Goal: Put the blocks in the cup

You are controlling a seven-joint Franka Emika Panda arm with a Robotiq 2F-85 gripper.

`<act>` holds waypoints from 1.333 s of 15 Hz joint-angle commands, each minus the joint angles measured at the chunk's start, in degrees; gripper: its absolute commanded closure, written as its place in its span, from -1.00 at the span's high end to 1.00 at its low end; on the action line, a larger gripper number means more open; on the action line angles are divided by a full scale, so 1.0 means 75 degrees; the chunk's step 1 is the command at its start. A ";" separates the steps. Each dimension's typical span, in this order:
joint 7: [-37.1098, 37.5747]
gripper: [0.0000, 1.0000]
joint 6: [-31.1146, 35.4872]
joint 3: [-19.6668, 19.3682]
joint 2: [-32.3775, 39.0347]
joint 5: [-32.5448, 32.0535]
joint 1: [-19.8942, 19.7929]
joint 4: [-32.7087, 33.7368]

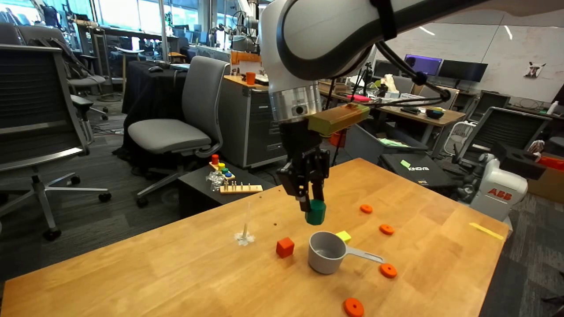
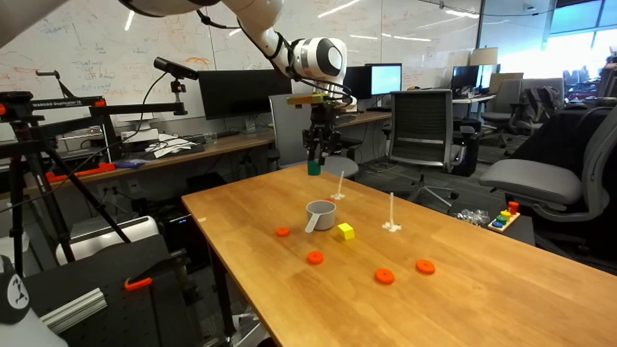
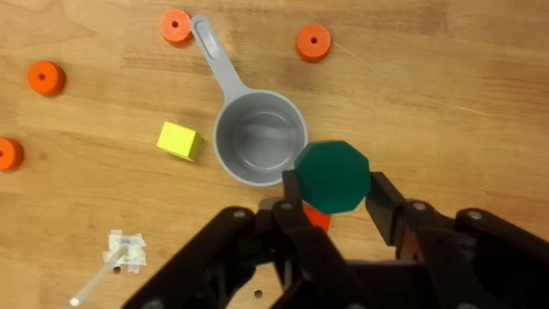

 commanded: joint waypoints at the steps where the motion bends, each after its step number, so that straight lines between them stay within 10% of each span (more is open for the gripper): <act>1: 0.0203 -0.63 0.0620 -0.0263 -0.1171 -0.0137 -0.0181 -0.1835; 10: -0.0049 -0.63 0.1884 -0.0277 -0.1776 -0.0199 -0.0590 -0.4069; 20: -0.0105 -0.63 0.2930 -0.0263 -0.1914 -0.0773 -0.0383 -0.4217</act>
